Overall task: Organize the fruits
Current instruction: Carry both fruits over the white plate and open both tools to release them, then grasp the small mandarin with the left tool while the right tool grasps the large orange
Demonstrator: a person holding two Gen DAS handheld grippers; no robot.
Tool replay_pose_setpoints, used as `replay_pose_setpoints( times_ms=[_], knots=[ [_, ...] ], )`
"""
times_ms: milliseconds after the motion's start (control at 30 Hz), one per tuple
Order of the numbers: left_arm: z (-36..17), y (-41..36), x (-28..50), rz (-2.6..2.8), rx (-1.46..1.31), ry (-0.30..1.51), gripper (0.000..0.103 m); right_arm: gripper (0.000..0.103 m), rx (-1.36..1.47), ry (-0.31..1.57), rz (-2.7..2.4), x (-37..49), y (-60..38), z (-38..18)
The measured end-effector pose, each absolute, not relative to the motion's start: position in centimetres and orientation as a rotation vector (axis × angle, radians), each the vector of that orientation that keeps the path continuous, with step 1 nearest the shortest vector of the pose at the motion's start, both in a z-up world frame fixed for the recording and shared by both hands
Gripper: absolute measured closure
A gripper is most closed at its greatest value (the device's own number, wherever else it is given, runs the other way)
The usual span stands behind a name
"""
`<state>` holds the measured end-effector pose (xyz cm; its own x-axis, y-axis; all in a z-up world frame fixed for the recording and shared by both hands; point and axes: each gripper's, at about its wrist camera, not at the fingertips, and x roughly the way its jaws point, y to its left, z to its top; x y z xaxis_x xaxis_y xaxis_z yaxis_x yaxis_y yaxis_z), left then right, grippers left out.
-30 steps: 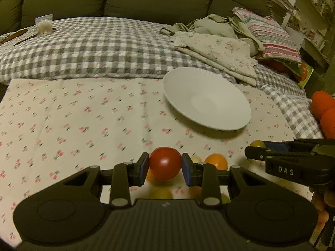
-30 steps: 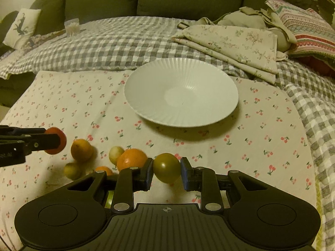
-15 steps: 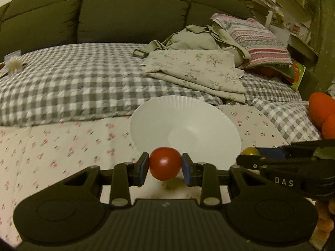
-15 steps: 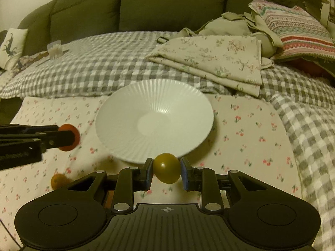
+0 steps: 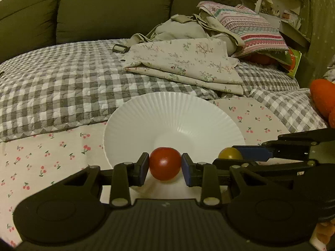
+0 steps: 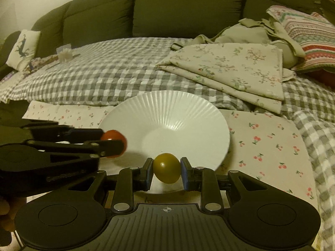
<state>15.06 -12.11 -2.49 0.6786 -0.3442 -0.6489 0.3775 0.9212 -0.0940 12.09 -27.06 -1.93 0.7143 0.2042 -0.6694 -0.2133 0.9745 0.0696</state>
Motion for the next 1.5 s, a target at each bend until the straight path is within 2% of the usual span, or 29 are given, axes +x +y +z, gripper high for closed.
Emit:
replay_pose_setpoints(
  times_ms=[433, 500, 567, 600, 633, 667, 1167, 1267, 1333, 1500],
  knots=[
    [-3.8, -11.9, 17.2, -0.415, -0.012, 0.76, 0.069, 0.075, -0.043, 0.731, 0.249, 13.2, -26.9, -3.9],
    [-3.6, -11.6, 17.2, -0.418, -0.036, 0.763, 0.062, 0.074, -0.034, 0.737, 0.252, 13.2, -27.1, -3.9],
    [-3.1, -10.9, 17.0, -0.414, -0.064, 0.744, 0.042, 0.066, -0.011, 0.734, 0.248, 13.1, -27.3, -3.6],
    [-2.8, -10.7, 16.8, -0.414, -0.068, 0.736, 0.04, 0.061, -0.003, 0.727, 0.244, 13.0, -27.5, -3.3],
    [-2.5, -10.4, 16.7, -0.415, -0.068, 0.73, 0.04, 0.055, 0.003, 0.72, 0.243, 12.9, -27.6, -3.2],
    [-2.3, -10.2, 16.5, -0.412, -0.065, 0.729, 0.04, 0.054, 0.009, 0.715, 0.242, 12.9, -27.6, -3.0],
    [1.1, -5.1, 11.6, -0.313, -0.074, 0.724, 0.04, 0.051, 0.111, 0.744, 0.188, 10.7, -28.8, -0.3],
    [1.4, -4.3, 10.2, -0.292, -0.058, 0.727, 0.039, 0.048, 0.124, 0.745, 0.198, 9.6, -28.4, 0.4],
    [1.5, -3.6, 9.3, -0.275, -0.051, 0.733, 0.038, 0.042, 0.123, 0.741, 0.198, 8.7, -28.1, 0.8],
    [1.1, -2.4, 7.0, -0.241, -0.043, 0.749, 0.032, 0.037, 0.134, 0.745, 0.196, 6.4, -27.2, 1.5]
  ],
)
